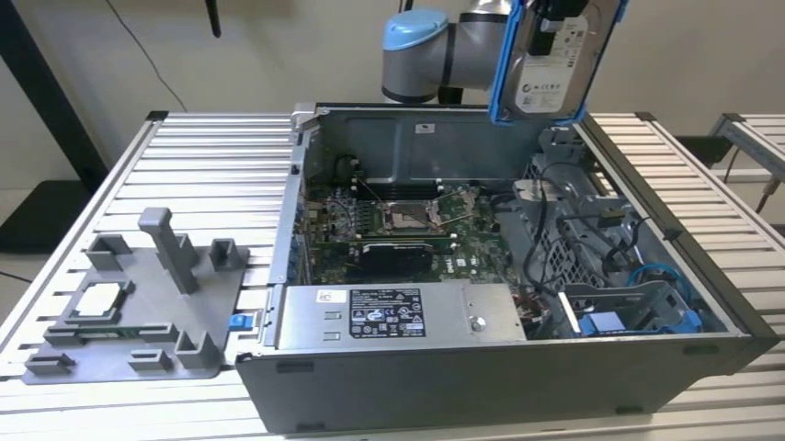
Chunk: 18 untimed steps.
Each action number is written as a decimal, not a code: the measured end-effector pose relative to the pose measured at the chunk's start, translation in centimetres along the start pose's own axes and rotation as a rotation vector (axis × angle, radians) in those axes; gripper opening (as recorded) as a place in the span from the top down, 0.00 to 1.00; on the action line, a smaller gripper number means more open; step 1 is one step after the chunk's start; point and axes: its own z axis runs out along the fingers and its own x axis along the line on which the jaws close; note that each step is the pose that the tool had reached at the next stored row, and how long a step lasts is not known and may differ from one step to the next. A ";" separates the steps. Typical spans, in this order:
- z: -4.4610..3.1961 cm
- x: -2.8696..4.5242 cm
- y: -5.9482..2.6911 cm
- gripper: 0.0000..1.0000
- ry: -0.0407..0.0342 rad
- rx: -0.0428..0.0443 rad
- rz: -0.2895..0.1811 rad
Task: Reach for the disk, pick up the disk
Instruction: 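Pick up the disk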
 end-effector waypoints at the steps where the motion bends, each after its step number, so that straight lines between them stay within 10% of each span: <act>1: 0.01 0.19 -0.03 1.00 -0.0001 -0.0001 0.000; 13: 0.04 3.24 -0.30 1.00 -0.0001 -0.0015 0.000; 18: 0.04 3.44 -0.31 1.00 -0.0001 -0.0015 0.000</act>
